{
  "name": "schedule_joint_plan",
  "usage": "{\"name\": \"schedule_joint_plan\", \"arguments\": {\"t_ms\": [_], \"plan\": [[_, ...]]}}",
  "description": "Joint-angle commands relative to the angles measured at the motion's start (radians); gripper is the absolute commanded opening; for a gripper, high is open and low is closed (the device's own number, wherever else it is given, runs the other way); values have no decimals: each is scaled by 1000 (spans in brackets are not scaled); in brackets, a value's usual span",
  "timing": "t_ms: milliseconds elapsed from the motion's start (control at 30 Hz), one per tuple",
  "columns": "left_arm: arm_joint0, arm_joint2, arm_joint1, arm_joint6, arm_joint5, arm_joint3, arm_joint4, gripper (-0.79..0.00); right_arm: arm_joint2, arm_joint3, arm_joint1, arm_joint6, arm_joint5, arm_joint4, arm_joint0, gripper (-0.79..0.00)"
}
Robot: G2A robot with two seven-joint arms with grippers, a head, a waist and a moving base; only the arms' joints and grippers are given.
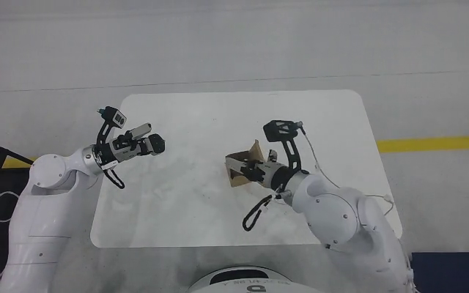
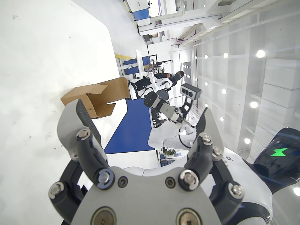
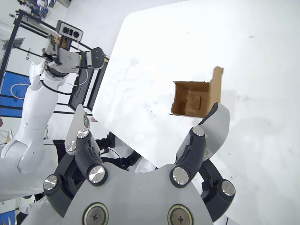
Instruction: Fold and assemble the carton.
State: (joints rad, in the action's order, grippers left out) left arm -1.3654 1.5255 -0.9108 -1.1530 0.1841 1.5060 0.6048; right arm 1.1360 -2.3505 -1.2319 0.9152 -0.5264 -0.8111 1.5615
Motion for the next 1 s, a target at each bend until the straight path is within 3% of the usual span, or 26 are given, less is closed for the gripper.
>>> {"name": "schedule_joint_plan", "arguments": {"t_ms": [0,167,300,333,367,467,667,800,833,967], "plan": [[0,0,0,0,0,0,0,0,34,1,5,-76,-3,10,111,-22],[0,0,0,0,0,0,0,0,96,52,-1,-345,30,184,316,-145],[0,0,0,0,0,0,0,0,83,141,-13,-544,98,312,393,-194],[0,0,0,0,0,0,0,0,77,163,-16,-582,113,335,399,-372],[0,0,0,0,0,0,0,0,69,182,-19,-615,125,350,400,-437],[0,0,0,0,0,0,0,0,25,235,-28,-663,147,385,369,-514],[0,0,0,0,0,0,0,0,-49,257,-44,-755,131,382,310,-526],[0,0,0,0,0,0,0,0,-104,282,-57,-801,63,355,259,-305],[0,0,0,0,0,0,0,0,-120,288,-61,-807,49,352,244,-308],[0,0,0,0,0,0,0,0,-161,330,-75,-829,-12,353,181,-446]]}}
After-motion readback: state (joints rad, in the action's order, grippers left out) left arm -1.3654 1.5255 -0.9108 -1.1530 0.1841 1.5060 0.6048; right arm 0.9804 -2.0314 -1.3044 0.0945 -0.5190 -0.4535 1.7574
